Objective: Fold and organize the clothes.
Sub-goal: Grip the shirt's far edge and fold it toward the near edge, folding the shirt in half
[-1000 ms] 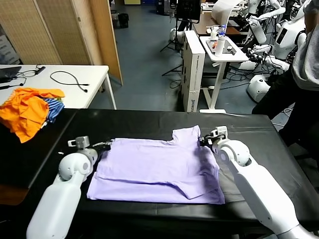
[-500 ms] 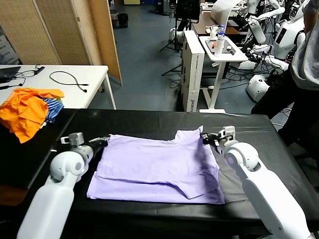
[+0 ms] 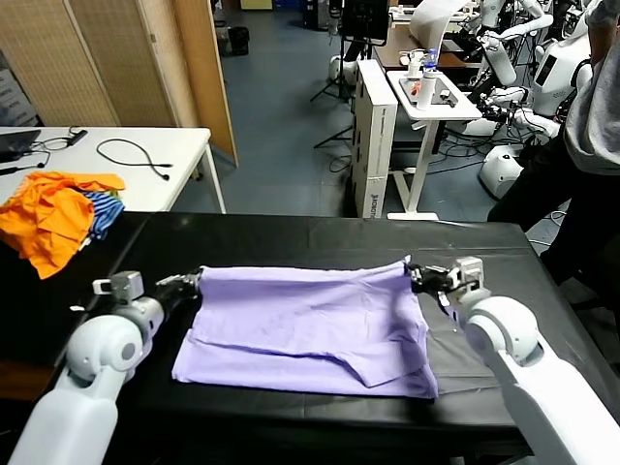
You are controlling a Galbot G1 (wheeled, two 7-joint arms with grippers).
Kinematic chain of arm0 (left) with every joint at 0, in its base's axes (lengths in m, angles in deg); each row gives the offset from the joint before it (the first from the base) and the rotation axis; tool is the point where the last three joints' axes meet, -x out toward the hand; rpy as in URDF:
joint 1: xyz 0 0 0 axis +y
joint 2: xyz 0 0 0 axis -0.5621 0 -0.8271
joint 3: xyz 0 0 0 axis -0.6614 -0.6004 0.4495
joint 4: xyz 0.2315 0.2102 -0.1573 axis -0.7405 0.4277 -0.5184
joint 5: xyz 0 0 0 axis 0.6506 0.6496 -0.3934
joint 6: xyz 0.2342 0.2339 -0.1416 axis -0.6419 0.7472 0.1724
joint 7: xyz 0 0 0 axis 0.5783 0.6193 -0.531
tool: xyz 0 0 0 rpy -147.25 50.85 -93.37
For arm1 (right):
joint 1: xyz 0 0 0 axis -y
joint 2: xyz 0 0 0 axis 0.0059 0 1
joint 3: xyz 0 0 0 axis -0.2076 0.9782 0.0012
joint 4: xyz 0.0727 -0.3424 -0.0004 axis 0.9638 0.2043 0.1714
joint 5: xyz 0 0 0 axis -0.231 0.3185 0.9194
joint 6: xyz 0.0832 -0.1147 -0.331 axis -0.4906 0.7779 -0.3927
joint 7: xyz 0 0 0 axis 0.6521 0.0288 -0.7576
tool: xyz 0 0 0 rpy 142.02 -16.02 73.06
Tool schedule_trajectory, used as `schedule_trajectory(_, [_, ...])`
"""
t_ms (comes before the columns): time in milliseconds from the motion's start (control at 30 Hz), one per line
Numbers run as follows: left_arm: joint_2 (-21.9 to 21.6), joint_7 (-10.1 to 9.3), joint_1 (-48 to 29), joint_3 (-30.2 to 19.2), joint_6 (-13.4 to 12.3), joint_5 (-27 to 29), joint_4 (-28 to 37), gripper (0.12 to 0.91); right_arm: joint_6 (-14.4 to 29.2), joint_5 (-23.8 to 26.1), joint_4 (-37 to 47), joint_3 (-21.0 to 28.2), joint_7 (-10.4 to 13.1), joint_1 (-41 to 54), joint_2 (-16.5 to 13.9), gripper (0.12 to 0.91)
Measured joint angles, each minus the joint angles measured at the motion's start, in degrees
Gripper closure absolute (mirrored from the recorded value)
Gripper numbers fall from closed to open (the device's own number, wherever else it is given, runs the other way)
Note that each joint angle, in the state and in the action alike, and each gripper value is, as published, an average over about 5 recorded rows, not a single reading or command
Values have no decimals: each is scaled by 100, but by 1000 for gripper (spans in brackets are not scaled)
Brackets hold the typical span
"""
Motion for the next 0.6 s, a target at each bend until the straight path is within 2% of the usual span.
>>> schedule_trajectory(233, [77,-110,451,153,-2,-12,-333,849,0,78,-540,-252,49,-761,-110,885])
schedule_trajectory(600, [18,-167,1132,301,-6,142,-760,844,0,117,-919,-489,16,-1639,-353,885])
